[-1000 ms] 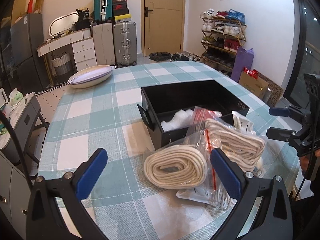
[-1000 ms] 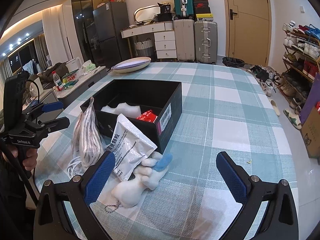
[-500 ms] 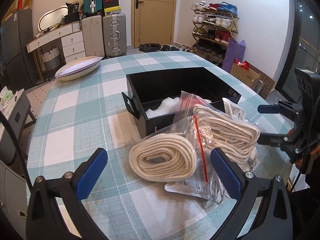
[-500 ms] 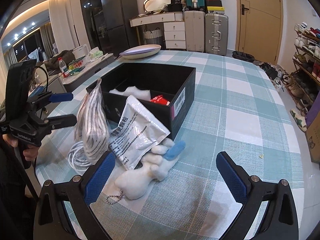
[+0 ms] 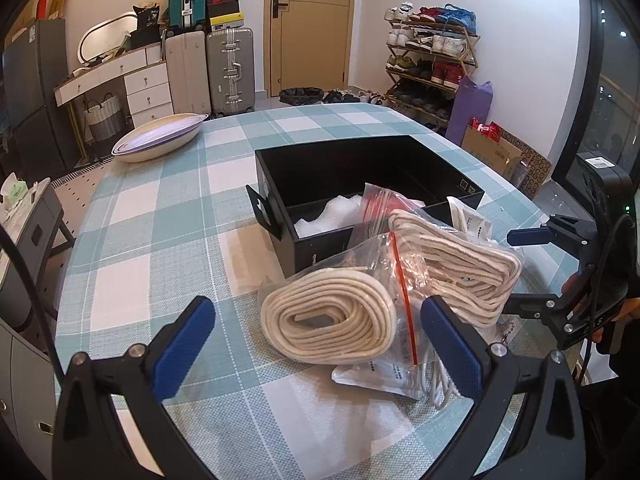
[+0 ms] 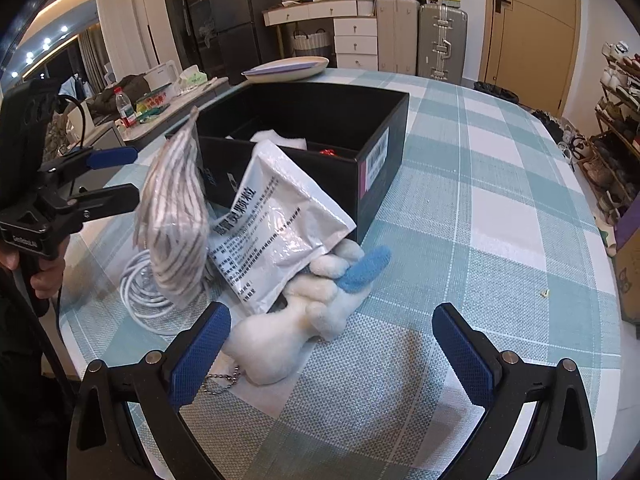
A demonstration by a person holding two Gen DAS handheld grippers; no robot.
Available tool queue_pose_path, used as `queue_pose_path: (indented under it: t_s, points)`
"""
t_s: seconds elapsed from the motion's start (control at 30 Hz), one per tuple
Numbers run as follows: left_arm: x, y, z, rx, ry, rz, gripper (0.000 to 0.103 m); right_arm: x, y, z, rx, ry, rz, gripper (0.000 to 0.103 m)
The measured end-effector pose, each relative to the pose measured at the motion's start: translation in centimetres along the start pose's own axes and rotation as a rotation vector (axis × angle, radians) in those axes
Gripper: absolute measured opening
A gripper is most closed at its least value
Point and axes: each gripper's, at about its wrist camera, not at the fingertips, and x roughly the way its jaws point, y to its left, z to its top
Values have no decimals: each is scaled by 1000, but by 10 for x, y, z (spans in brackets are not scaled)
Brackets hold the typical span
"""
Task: Organize soft objects
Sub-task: 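Grasp the white plush toy with the right tool while the left tool approaches the rope bag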
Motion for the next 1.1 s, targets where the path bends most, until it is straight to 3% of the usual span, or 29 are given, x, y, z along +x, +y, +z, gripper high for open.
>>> queue_pose_path:
  t_s: [0.23, 0.5, 1.1]
  points:
    - [1, 2, 0, -2, 2, 4, 103, 3, -15, 0, 30, 20, -83, 103]
    - [3, 3, 0, -3, 9, 6, 103, 9, -21, 1, 52, 8, -108, 101]
    - [6, 4, -2, -4, 18, 2, 103, 9, -20, 3, 54, -39, -47, 42]
